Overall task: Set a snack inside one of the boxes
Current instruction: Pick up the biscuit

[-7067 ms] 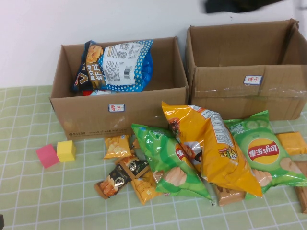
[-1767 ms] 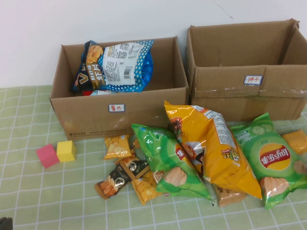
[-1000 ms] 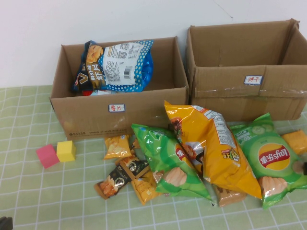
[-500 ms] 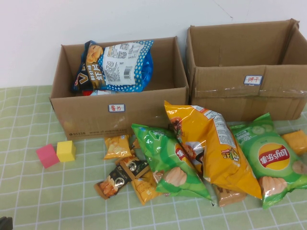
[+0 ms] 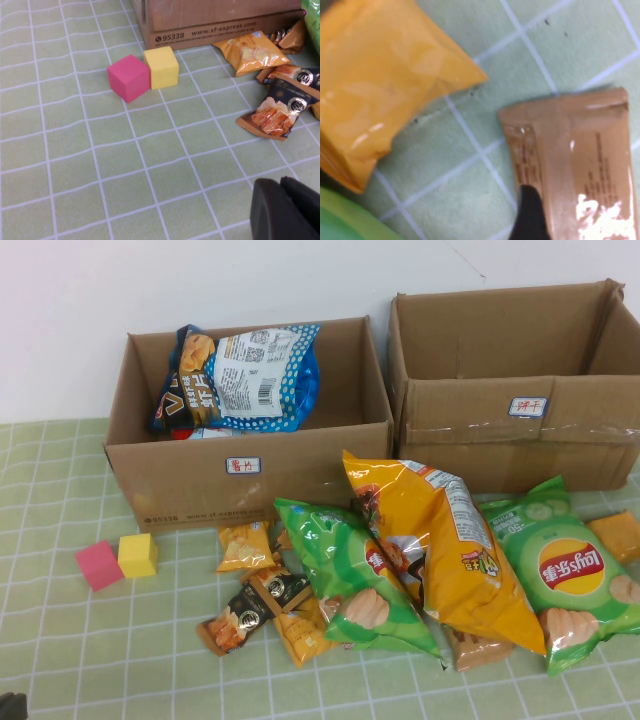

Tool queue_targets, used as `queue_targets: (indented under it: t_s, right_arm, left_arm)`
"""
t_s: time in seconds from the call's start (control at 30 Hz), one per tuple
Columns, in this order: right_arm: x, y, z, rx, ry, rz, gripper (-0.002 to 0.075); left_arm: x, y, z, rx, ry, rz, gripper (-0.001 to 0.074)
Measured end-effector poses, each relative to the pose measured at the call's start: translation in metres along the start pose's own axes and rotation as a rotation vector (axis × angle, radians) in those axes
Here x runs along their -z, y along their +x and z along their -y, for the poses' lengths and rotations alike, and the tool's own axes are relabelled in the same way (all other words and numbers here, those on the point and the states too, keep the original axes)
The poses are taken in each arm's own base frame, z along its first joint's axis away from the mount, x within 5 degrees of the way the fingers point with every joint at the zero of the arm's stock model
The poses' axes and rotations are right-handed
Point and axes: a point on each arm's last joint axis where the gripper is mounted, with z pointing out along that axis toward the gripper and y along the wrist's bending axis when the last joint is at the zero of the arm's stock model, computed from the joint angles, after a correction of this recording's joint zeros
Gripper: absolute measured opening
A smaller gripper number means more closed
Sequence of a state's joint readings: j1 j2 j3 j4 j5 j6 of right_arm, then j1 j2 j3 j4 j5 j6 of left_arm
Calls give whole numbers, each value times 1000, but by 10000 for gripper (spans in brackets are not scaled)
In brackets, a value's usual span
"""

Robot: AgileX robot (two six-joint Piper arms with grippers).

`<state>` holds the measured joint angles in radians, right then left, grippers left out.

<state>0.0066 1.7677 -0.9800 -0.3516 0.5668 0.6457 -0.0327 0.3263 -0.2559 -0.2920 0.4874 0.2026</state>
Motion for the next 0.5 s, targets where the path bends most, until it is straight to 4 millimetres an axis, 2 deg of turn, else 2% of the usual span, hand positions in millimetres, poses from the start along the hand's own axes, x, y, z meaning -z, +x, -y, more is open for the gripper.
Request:
queue_targets:
  t_s: [0.1,0.4,0.5]
  right_arm:
    - [-3,-1,-2,3,-13,9,461]
    - [-33,4,-4,48,34,-78,461]
    - [-34,3,-5,50,37,-84,461]
  left_arm:
    - [0,0,0,0,0,0,-1]
    - [0,0,1,11,6,3,-1]
    - [0,-1,1,15,8,6,-1]
